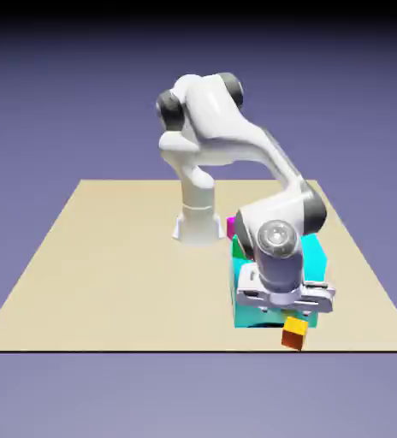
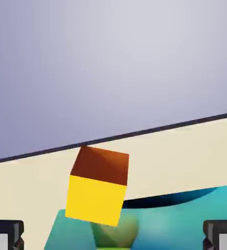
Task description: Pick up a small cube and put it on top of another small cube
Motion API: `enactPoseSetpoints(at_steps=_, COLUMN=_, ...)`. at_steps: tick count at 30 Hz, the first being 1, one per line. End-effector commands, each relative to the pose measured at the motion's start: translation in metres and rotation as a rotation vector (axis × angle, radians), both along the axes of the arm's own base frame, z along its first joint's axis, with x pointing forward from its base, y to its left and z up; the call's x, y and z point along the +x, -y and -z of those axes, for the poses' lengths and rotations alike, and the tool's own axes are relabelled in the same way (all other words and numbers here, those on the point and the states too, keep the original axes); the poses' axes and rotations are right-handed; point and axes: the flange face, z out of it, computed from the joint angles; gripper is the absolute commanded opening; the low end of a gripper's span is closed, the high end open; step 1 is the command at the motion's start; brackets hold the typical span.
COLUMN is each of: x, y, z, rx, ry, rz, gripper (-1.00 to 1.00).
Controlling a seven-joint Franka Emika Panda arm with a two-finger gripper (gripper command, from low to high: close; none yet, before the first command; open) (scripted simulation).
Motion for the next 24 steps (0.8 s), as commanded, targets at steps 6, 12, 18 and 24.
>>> enactPoseSetpoints(at_steps=6, x=0.008, y=-0.009, z=0.045, rx=0.049, ry=-0.227, rz=0.049, gripper=0.0)
enactPoseSetpoints(at_steps=12, x=0.009, y=-0.005, z=0.09, rx=0.099, ry=-0.455, rz=0.095, gripper=0.0)
enactPoseSetpoints(at_steps=18, x=-0.01, y=-0.011, z=0.123, rx=0.112, ry=-0.513, rz=0.107, gripper=0.0)
enactPoseSetpoints(at_steps=24, x=-0.032, y=-0.02, z=0.144, rx=0.112, ry=-0.513, rz=0.107, gripper=-1.0)
